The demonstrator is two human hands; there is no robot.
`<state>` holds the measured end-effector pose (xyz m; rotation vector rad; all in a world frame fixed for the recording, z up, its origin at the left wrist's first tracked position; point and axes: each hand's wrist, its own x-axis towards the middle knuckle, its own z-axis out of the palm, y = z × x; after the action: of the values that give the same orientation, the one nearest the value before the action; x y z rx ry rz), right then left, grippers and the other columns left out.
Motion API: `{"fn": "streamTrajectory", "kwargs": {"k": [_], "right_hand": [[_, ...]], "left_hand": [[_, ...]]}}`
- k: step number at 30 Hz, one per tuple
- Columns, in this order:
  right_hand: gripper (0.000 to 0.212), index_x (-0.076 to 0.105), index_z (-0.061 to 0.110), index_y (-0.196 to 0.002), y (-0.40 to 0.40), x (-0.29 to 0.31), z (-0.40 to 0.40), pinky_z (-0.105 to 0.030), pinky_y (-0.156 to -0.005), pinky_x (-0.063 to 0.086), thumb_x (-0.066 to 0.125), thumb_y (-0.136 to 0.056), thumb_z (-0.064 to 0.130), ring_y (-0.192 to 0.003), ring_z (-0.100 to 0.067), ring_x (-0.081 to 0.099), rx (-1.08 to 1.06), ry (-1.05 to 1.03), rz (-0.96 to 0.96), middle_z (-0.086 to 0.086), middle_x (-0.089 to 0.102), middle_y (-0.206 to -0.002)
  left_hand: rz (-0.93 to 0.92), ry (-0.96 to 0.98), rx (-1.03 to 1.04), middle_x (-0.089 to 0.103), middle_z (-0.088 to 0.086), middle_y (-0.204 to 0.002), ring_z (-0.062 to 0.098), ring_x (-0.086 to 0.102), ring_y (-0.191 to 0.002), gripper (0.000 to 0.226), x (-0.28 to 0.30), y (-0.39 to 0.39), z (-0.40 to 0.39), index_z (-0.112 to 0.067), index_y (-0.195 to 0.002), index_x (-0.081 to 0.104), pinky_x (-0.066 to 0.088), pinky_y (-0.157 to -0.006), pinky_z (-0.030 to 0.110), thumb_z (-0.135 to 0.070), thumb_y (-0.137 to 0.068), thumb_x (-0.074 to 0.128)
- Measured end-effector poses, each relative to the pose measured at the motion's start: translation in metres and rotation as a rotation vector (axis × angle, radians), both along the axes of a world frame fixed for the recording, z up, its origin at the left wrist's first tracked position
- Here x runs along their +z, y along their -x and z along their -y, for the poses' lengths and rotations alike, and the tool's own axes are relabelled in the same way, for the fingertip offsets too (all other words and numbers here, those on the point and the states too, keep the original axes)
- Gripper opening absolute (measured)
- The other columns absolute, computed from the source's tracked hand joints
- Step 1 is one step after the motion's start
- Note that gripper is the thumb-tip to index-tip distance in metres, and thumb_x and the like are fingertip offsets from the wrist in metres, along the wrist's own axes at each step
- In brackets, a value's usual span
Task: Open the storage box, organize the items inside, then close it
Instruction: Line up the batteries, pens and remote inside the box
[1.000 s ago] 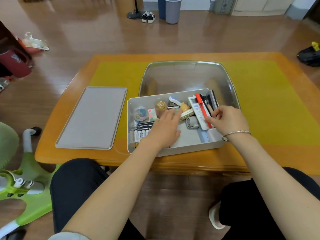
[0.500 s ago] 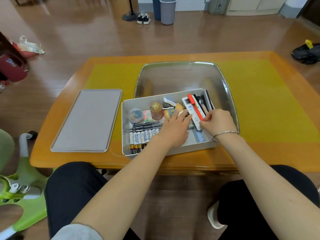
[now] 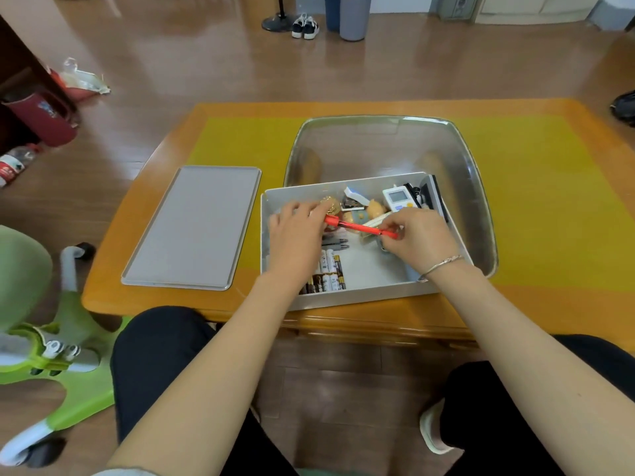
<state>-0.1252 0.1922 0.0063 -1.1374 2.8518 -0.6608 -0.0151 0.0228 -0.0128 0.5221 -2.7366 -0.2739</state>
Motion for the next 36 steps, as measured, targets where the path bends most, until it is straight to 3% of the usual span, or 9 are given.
{"fn": "streamTrajectory", "kwargs": {"k": [5,10,14,17,22,26,30,33,36], "right_hand": [[0.012,0.072,0.010,-0.084,-0.004,-0.008,0.025,-0.029,-0.072,0.046,0.062,-0.079,0.007,-0.082,-0.028,0.062,0.104,-0.021,0.038,-0.011,0.068,-0.087],[0.013,0.070,0.016,-0.097,0.002,-0.020,0.051,-0.035,-0.084,0.050,0.062,-0.088,0.019,-0.099,-0.022,0.055,0.196,-0.214,0.038,-0.006,0.066,-0.094],[0.014,0.069,0.019,-0.091,0.000,-0.021,0.068,-0.034,-0.085,0.045,0.056,-0.087,0.023,-0.091,-0.021,0.058,0.260,-0.319,-0.102,-0.002,0.067,-0.093],[0.013,0.068,0.021,-0.087,0.002,-0.020,0.079,-0.043,-0.092,0.044,0.055,-0.085,0.023,-0.091,-0.022,0.059,0.253,-0.420,-0.189,-0.001,0.065,-0.091],[0.013,0.064,0.011,-0.090,0.004,-0.027,0.092,-0.038,-0.080,0.047,0.053,-0.082,0.011,-0.090,-0.029,0.062,0.197,-0.472,-0.251,-0.009,0.066,-0.093],[0.010,0.059,0.011,-0.091,0.003,-0.039,0.098,-0.031,-0.064,0.037,0.051,-0.085,0.009,-0.084,-0.027,0.064,0.177,-0.431,-0.303,-0.007,0.068,-0.089],[0.012,0.064,0.012,-0.090,0.001,-0.043,0.103,-0.029,-0.064,0.037,0.052,-0.091,0.013,-0.084,-0.025,0.065,0.179,-0.517,-0.337,-0.005,0.068,-0.089],[0.013,0.067,0.018,-0.092,0.000,-0.043,0.105,-0.032,-0.079,0.039,0.054,-0.092,0.019,-0.091,-0.022,0.063,0.167,-0.564,-0.344,-0.001,0.068,-0.091],[0.013,0.068,0.022,-0.091,0.001,-0.043,0.106,-0.034,-0.084,0.038,0.055,-0.092,0.020,-0.093,-0.021,0.062,0.162,-0.571,-0.345,0.001,0.068,-0.091]], "left_hand": [[0.058,0.034,-0.004,0.066,-0.004,-0.117,0.020,0.045,-0.109,0.022,-0.006,-0.026,0.025,-0.029,-0.116,0.063,0.025,-0.080,0.034,-0.029,-0.097,0.051],[0.016,-0.028,0.074,0.067,0.005,-0.097,0.023,0.049,-0.095,0.013,-0.008,-0.037,0.036,-0.023,-0.102,0.067,0.031,-0.074,0.033,-0.025,-0.090,0.062],[-0.014,-0.036,0.103,0.066,0.005,-0.092,0.023,0.048,-0.093,0.009,-0.012,-0.043,0.041,-0.022,-0.098,0.065,0.031,-0.073,0.032,-0.022,-0.089,0.063],[0.020,-0.010,0.123,0.067,0.000,-0.105,0.020,0.047,-0.103,0.016,-0.015,-0.043,0.040,-0.021,-0.106,0.063,0.034,-0.080,0.033,-0.022,-0.091,0.060],[0.049,0.018,0.066,0.063,0.001,-0.118,0.020,0.047,-0.111,0.025,-0.018,-0.044,0.027,-0.015,-0.115,0.063,0.039,-0.091,0.034,-0.018,-0.093,0.055],[0.128,-0.143,-0.059,0.058,0.006,-0.128,0.020,0.048,-0.121,0.039,-0.018,-0.039,0.009,-0.010,-0.124,0.058,0.039,-0.101,0.034,-0.037,-0.098,0.046],[0.448,-0.298,-0.060,0.024,0.015,-0.156,0.026,0.020,-0.145,0.059,-0.023,-0.032,0.001,-0.003,-0.146,0.031,0.020,-0.116,0.038,-0.043,-0.102,0.028],[0.556,-0.390,-0.036,0.005,0.020,-0.159,0.029,0.003,-0.148,0.063,-0.023,-0.028,0.002,0.000,-0.151,0.014,0.008,-0.118,0.039,-0.040,-0.104,0.022],[0.637,-0.409,-0.008,-0.005,0.018,-0.160,0.029,-0.005,-0.148,0.069,-0.024,-0.024,0.003,-0.002,-0.152,0.005,0.004,-0.119,0.041,-0.047,-0.102,0.020]]}}
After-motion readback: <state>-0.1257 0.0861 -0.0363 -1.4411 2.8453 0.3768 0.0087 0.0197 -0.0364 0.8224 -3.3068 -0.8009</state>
